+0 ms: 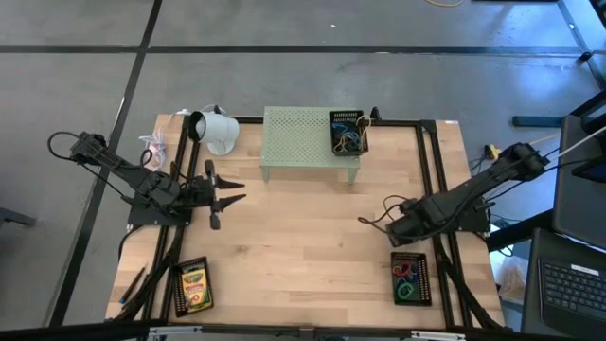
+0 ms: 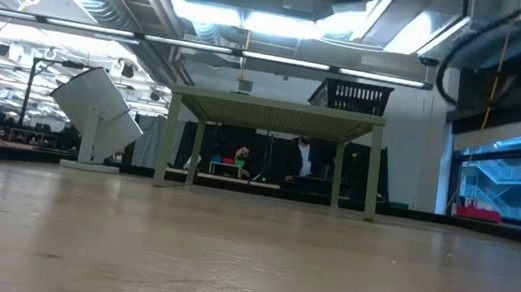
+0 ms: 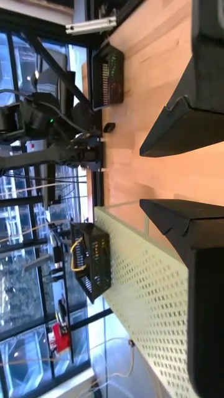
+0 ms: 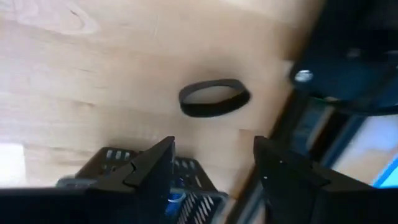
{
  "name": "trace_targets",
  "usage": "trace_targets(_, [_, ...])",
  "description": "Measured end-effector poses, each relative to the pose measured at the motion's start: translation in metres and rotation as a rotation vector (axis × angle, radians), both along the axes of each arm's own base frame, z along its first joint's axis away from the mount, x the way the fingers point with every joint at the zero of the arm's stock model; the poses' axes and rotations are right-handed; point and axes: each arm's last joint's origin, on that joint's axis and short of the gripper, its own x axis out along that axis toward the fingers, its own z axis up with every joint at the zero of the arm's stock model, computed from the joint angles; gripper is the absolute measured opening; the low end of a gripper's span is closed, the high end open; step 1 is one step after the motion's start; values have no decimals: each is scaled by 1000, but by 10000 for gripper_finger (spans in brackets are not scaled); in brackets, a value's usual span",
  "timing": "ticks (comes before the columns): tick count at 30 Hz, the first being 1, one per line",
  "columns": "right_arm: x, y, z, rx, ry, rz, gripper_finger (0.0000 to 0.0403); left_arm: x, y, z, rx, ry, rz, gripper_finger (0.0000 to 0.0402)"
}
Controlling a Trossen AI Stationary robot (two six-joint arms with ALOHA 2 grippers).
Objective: Pick & Place Office Desk Supplies
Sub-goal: Put the black rubber band into the black bin on the shelf
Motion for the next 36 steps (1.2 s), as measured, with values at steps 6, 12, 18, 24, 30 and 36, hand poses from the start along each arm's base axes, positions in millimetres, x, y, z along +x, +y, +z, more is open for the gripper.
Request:
trace_targets(6, [0, -5, -27, 30, -43, -51, 217, 0, 1, 0, 49, 10, 26, 114])
trace_targets(12, [-1, -7, -44, 35, -83, -133, 217, 0, 1, 0, 55, 11, 41, 114])
trace_targets(18, [0, -7, -58, 24, -153, -151, 216, 0, 1, -1, 80, 23, 38, 114])
trace_targets(24, [-6, -9, -66, 28, -109, -151, 208, 0, 1, -1, 90, 27, 37, 114])
trace_targets(30, [-6, -10, -68, 25, -119, -136, 159, 0, 1, -1, 91, 27, 37, 114])
trace_targets(36, [-5, -10, -68, 1, -147, -115, 55, 0, 1, -1, 90, 27, 37, 114])
